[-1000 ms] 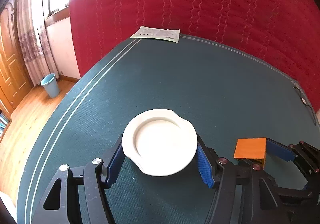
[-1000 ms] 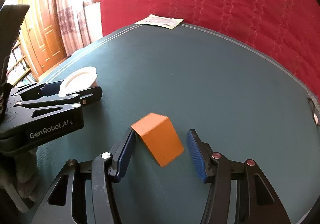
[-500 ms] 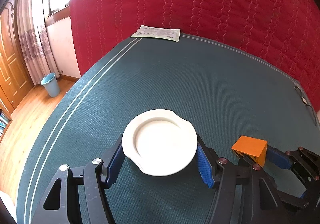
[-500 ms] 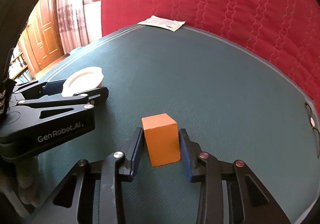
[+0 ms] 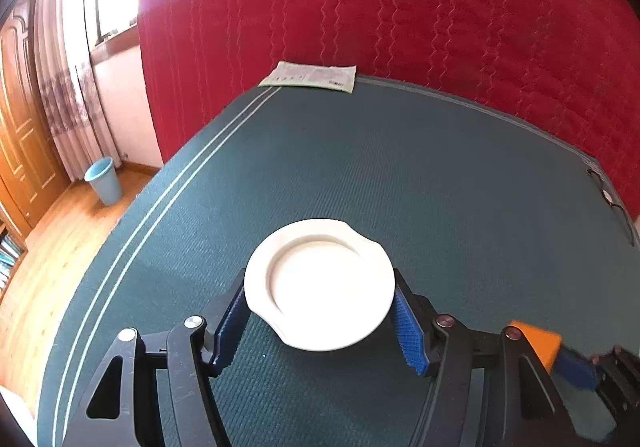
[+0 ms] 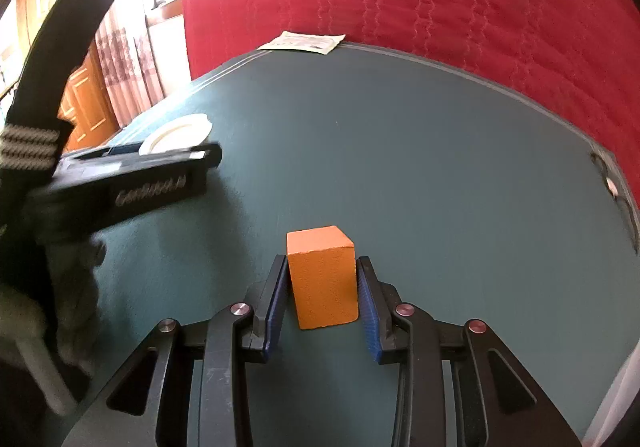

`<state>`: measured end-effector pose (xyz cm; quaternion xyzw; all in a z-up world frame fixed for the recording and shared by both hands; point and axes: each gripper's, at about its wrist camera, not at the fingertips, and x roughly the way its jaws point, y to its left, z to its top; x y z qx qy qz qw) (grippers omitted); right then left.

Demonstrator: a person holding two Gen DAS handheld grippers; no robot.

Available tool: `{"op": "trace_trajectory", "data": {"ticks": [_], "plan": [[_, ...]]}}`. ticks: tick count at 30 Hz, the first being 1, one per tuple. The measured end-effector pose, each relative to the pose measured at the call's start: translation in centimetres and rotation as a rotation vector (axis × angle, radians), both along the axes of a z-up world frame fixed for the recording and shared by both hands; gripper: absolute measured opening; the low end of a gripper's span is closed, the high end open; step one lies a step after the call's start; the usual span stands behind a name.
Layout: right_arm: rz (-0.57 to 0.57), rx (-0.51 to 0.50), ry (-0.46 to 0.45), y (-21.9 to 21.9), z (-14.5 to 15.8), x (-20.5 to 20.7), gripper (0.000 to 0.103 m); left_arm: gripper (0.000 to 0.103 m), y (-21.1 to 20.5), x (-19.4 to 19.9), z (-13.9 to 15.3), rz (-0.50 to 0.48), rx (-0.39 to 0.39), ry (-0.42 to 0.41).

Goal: Organize rigid objects
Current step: 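Carry the orange block over the bowl with the right gripper while the left holds the plate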

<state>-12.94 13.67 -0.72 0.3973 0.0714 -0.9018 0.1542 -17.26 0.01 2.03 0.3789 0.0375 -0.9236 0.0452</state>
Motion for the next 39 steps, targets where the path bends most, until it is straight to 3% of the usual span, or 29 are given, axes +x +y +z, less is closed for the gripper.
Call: {"op": "trace_trajectory", "data": {"ticks": [19,27,39], "plan": [[-0.124,-0.142,-0.021,5.2,1.1,8.2,0.034,0.068,2.9,1.4,0.3,-0.089,-0.045,0.041],[-0.196,-0.196,0.03,8.4,3.3,10.6,0.034,0.068,3.4,1.9,0.3,-0.118,-0.056,0.049],[-0.401,-0.202,0.085,14.6,5.1,13.7,0.034,0.068,4.6,2.8,0.5,-0.154,-0.075,0.06]]}}
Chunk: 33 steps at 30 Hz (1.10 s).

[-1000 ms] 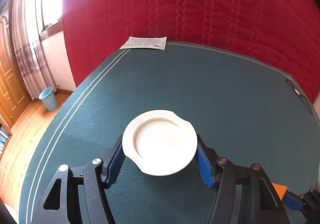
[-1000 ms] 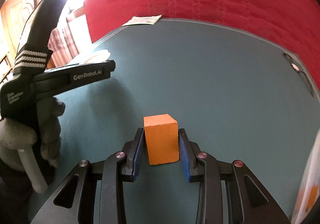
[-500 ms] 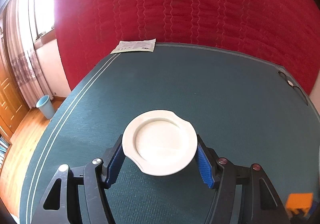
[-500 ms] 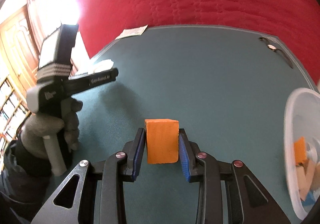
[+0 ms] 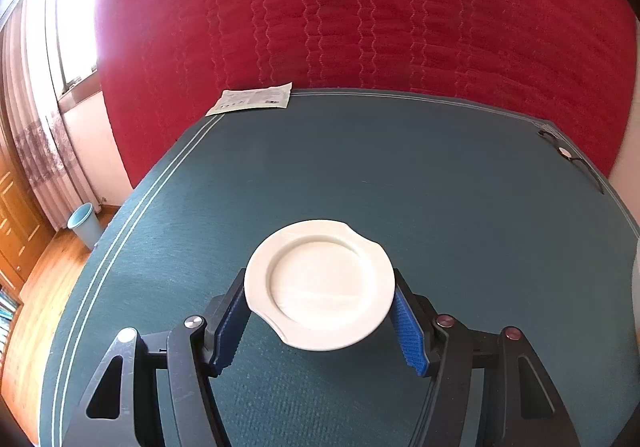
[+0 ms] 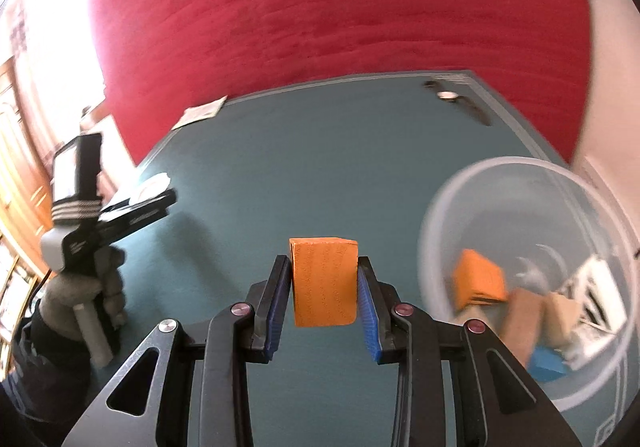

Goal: Organize rigid objects
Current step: 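Carry the orange block over the bowl with the right gripper while the left holds the plate, then lower the orange block into the bowl and open the right gripper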

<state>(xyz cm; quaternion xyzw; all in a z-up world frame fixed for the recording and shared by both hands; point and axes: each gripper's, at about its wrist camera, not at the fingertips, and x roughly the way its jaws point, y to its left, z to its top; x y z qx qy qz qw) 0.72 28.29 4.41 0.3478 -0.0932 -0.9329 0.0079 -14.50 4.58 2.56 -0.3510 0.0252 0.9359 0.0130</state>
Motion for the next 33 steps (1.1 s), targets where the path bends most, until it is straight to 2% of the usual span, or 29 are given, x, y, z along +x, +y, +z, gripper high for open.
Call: {"op": "trace_trajectory", "data": {"ticks": [7,15,24,33], "plan": [[-0.138,0.003,0.034,4.3,1.2,1.7,0.034,0.068,0.9,0.7,0.0,-0.028,-0.007,0.004],[-0.26,0.006,0.055,7.8,1.6,1.6,0.034,0.068,1.6,1.1,0.0,-0.053,-0.016,0.006],[-0.301,0.039,0.044,9.5,1.0,0.4,0.034,0.068,1.7,1.2,-0.1,-0.053,-0.011,0.003],[-0.311,0.042,0.026,9.9,0.3,2.5,0.034,0.067,1.8,1.2,-0.1,-0.06,-0.006,0.003]]}}
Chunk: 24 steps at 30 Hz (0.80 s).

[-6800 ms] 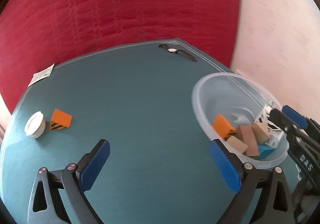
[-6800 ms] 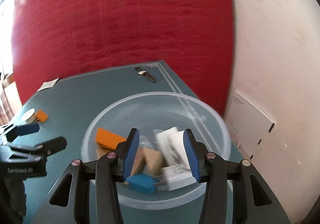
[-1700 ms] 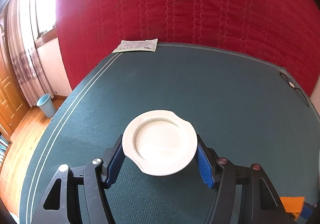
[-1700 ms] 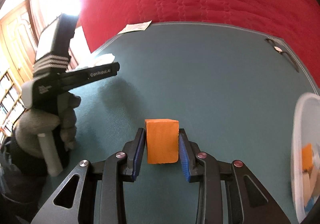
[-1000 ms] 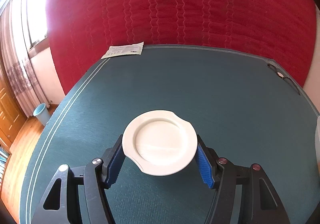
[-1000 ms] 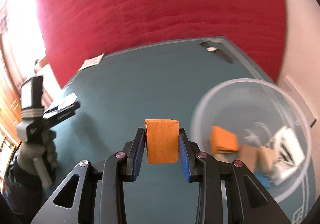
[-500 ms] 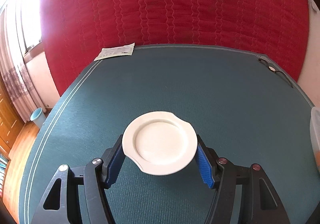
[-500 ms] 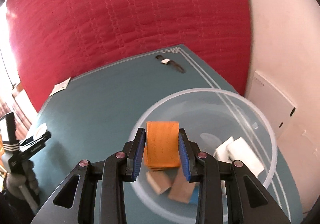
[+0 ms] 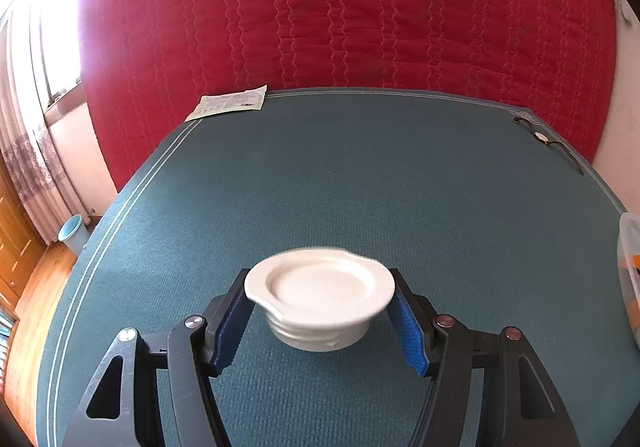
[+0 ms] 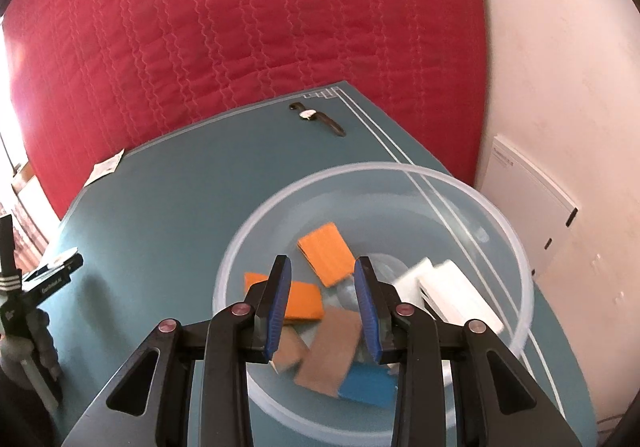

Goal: Organize rigid objects
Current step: 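Lower the orange block into the bowl and open the right gripper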

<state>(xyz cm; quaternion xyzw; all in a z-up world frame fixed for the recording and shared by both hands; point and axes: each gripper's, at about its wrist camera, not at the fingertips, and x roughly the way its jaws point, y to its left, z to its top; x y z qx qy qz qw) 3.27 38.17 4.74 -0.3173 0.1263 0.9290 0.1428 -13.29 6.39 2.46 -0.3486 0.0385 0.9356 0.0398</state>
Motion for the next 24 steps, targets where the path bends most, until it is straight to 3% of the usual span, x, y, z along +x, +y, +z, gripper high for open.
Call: {"op": "trace_trajectory", "data": {"ticks": [8,24], "plan": [[-0.009,0.027,0.017,-0.2,0.0,2.0,0.034,0.067,0.3,0.0,-0.1,-0.006,0.008,-0.006],[0.052,0.038,0.028,-1.1,0.1,4.3,0.035,0.068,-0.2,-1.2,-0.8,-0.023,0.05,-0.102]]}}
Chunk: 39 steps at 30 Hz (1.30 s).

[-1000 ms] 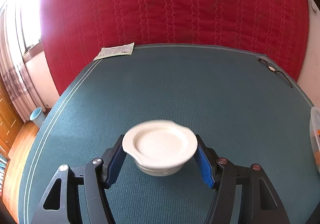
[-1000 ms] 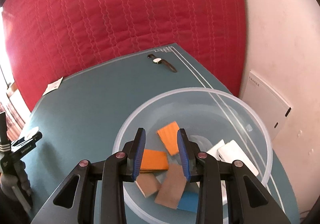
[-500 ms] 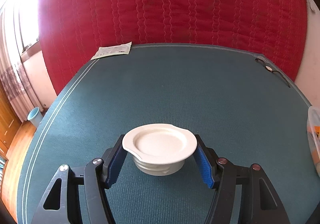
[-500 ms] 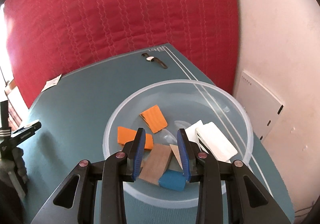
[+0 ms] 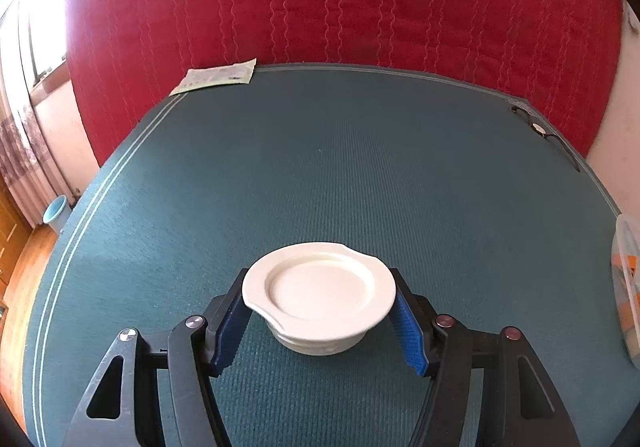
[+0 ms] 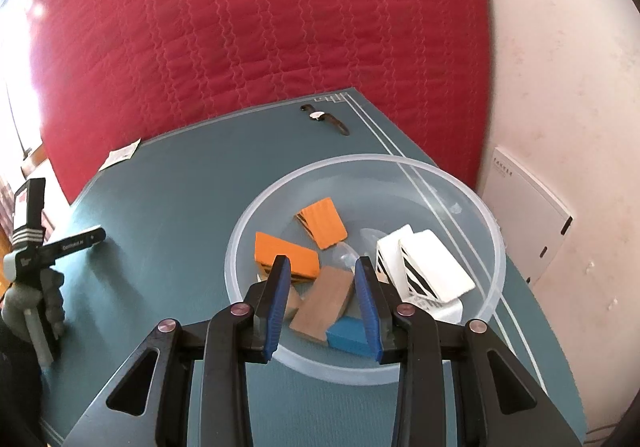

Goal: Organize rigid objects
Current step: 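Lower the orange block into the bowl and open the right gripper, then carry the white plate over the bowl with the left gripper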

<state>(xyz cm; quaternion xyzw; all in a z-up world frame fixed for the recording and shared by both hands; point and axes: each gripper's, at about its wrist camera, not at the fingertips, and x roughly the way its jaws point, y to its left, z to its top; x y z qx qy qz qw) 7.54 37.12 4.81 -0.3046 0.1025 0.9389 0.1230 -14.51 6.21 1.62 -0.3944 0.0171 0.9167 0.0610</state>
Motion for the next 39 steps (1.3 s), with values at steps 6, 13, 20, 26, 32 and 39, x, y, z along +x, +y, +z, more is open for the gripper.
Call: {"op": "trace_trajectory", "data": {"ticks": [6,13,20,26,32,39], "plan": [[-0.001,-0.007,0.001,0.2,-0.2,1.2,0.035,0.07,0.1,-0.2,-0.1,0.008,-0.01,-0.009],[-0.012,-0.027,-0.003,0.8,-0.9,2.2,0.035,0.069,0.7,0.4,0.3,-0.004,-0.043,0.019],[-0.004,-0.031,0.004,0.8,-0.9,2.3,0.035,0.069,2.0,1.8,0.7,-0.032,-0.012,0.008],[0.002,-0.015,-0.005,1.2,-1.2,2.6,0.035,0.069,5.5,3.7,2.3,-0.124,0.018,0.032],[-0.013,-0.03,-0.004,2.5,-1.4,3.2,0.035,0.069,10.4,5.6,3.6,-0.254,0.034,0.046],[-0.021,-0.05,0.01,3.5,-1.6,3.9,0.035,0.069,16.5,7.3,4.9,-0.401,0.026,0.068]]}}
